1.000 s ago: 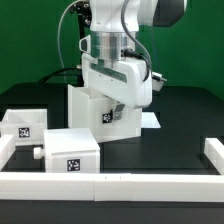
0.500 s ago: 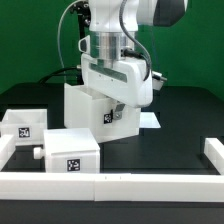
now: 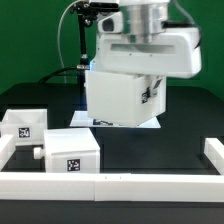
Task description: Assemble drawer
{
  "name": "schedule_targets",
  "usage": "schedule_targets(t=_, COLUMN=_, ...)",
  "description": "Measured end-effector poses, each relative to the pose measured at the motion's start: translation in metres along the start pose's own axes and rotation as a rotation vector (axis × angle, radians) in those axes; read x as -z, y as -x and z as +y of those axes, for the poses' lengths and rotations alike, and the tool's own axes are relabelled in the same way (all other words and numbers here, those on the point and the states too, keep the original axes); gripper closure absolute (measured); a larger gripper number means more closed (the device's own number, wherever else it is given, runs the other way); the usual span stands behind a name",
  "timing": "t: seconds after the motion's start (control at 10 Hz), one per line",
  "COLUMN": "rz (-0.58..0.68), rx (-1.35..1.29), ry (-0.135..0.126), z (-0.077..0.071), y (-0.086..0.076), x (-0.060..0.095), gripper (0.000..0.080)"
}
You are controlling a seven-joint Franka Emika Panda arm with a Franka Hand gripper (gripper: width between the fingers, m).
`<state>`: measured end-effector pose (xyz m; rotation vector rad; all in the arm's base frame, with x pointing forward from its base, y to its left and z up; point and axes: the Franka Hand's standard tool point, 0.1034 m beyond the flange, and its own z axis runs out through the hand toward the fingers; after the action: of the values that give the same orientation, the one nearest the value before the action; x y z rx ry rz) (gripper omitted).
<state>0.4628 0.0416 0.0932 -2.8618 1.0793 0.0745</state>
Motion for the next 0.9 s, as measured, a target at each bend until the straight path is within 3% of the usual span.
schedule_targets(t=0.3, rz=-0.041, rx=0.037, ry=0.006, z=0.008, y=0.0, x=-0.005, gripper=0.0738)
schedule_targets(t=0.4, rz=-0.143, rx=0.191, ry=0.022, z=0.006, y=0.005, x=0.003, gripper=0.0738)
schedule_targets(t=0.5, rz=-0.217, rx=0.305, ry=-0.004, z=-0.003, y=0.004, x=0.005, gripper=0.0738)
schedule_targets(t=0.7, rz=-0.364, rx=0.394, ry=0.02, z=-0.008, y=0.014, x=0.001, gripper=0.0738)
schedule_targets(t=0.9, rz=-0.458, rx=0.38, ry=0.042, z=-0.006, y=0.011, x=-0.002, gripper=0.0738)
